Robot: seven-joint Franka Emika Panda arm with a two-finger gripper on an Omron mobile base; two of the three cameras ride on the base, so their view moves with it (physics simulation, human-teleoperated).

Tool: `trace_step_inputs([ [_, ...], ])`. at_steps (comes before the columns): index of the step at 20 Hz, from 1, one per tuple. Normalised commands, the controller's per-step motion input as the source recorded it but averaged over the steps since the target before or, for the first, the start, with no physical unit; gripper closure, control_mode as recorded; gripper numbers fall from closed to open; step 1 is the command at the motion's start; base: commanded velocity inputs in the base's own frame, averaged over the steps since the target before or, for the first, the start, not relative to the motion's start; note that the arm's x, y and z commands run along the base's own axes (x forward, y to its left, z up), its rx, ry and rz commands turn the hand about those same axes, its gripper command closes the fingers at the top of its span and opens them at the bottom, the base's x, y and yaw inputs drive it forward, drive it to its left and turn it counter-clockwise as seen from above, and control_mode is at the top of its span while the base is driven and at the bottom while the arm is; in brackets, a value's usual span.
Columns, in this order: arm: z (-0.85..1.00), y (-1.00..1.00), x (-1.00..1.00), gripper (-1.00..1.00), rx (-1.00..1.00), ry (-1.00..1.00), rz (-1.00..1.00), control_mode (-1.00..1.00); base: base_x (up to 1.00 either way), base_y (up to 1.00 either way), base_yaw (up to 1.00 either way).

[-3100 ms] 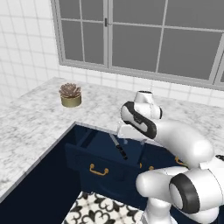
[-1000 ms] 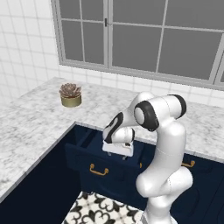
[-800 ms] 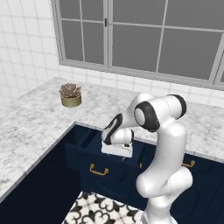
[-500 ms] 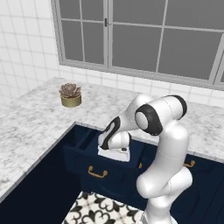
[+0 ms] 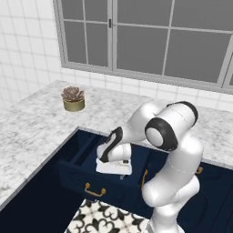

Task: Pick up the knife from the drawer and place it on the cutting board. Then place the meat from the plate to the cutting board.

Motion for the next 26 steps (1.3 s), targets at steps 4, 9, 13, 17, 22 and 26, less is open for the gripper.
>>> trace_step_inputs([
  [4,0.15,0.23,-0.42,-1.00,0.02,0.00,0.15,-1.00,0.00,0.00,0.00],
  [9,0.23,-0.08,0.04,-1.00,0.00,0.00,0.13,-1.00,0.00,0.00,0.00],
  [13,0.10,-0.30,0.36,-1.00,0.05,0.00,0.19,-1.00,0.00,0.00,0.00],
  [17,0.00,-0.48,0.73,-1.00,0.06,-0.03,0.26,-1.00,0.00,0.00,0.00],
  [22,0.00,-0.14,0.34,-1.00,0.00,-0.07,0.27,-1.00,0.00,0.00,0.00],
  [26,-0.16,0.00,0.02,-1.00,-0.04,-0.15,0.23,-1.00,0.00,0.00,0.00],
])
